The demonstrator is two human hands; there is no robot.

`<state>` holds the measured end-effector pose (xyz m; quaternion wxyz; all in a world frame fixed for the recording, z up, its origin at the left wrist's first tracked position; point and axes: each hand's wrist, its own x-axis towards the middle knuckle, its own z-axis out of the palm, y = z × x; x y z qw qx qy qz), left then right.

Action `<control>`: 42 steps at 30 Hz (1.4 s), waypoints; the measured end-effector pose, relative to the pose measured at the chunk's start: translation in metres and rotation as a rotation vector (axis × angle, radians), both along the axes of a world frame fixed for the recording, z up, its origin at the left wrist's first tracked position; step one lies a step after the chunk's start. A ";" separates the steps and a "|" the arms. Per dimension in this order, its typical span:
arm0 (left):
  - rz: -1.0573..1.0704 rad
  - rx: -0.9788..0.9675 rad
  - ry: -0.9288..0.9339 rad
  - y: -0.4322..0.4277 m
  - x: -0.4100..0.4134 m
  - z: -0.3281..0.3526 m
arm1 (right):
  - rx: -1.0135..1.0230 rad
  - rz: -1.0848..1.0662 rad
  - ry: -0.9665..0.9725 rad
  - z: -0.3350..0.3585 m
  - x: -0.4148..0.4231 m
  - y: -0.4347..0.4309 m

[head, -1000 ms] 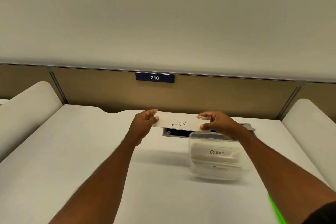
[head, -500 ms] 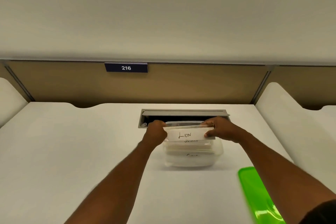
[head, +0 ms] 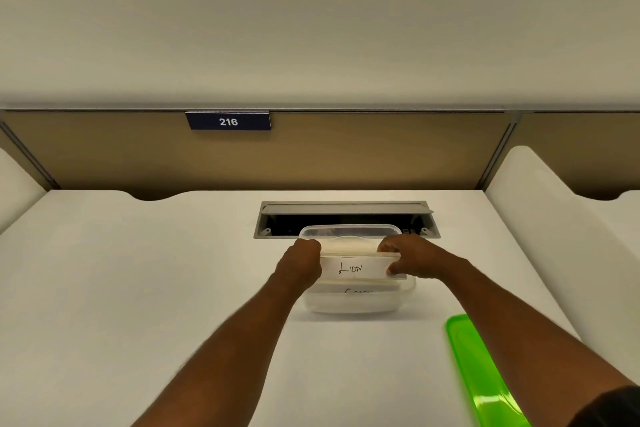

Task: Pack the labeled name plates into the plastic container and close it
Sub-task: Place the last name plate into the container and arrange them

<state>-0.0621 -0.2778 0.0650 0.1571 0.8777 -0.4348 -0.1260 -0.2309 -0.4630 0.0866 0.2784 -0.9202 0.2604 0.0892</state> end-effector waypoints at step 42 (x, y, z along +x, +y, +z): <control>-0.334 0.416 -0.403 -0.019 -0.003 -0.026 | -0.500 0.370 0.333 -0.048 0.026 0.008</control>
